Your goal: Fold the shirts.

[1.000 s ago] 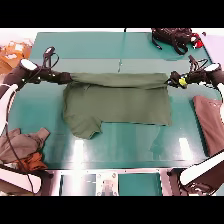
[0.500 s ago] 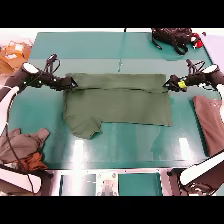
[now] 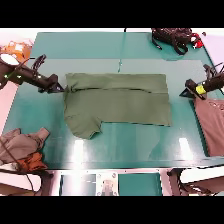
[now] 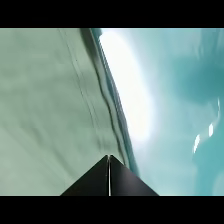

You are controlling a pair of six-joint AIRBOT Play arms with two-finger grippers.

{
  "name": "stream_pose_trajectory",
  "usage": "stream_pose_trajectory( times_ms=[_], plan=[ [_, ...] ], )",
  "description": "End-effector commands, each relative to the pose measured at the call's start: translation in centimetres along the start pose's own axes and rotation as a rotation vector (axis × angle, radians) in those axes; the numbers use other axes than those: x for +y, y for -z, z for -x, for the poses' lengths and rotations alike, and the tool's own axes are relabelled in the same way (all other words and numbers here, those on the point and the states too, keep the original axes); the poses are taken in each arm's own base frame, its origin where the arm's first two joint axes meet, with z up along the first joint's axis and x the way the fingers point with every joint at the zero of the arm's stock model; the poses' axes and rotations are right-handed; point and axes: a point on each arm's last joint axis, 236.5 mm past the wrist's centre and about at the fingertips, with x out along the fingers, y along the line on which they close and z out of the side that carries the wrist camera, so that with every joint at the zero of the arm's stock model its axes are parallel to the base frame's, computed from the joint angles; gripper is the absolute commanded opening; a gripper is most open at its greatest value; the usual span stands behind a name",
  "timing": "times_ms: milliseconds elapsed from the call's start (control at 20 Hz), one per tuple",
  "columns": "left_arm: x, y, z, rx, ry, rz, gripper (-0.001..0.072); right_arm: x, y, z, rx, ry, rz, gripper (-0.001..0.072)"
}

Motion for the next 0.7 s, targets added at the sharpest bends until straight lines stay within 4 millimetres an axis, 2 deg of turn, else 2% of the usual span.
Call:
stream_pose_trajectory(
  times_ms=[0, 150, 200, 250, 300, 400, 450, 550, 650],
  plan=[
    [1.0, 5.9, 1.7, 0.044, -0.123, 0.06, 0.0022, -1.4, 7.1, -0.1, 0.038, 0.021, -0.076, 0.0021],
    [1.8, 12.4, 0.7, -0.003, -0.169, 0.127, 0.0025, -2.2, 12.6, -1.1, -0.01, 0.025, -0.165, 0.0022],
    [2.1, 14.3, -0.2, -0.019, -0.17, 0.143, 0.0187, -2.2, 13.6, -1.5, -0.033, 0.012, -0.192, 0.0053],
    [2.8, 15.9, -1.4, -0.029, -0.173, 0.176, 0.0511, -1.7, 14.1, -2.1, -0.056, -0.023, -0.22, 0.0228],
    [3.3, 17.3, -2.6, -0.014, -0.166, 0.216, 0.0534, -1.2, 14.3, -2.9, -0.069, -0.058, -0.248, 0.0334],
    [3.2, 20.2, -5.3, 0.047, -0.103, 0.3, 0.0534, -0.6, 14.5, -4.2, -0.075, -0.088, -0.271, 0.034],
    [3.1, 20.9, -6.5, 0.047, -0.074, 0.335, 0.0534, -0.4, 14.6, -4.9, -0.07, -0.085, -0.263, 0.034],
    [3.5, 21.1, -8.3, 0.017, -0.096, 0.326, 0.0534, 0.5, 14.6, -6.3, -0.055, -0.086, -0.251, 0.0363],
    [2.7, 19.6, -9.7, -0.059, -0.099, 0.298, 0.0538, 1.1, 14.5, -7.8, -0.039, -0.084, -0.258, 0.0375]
  ],
)
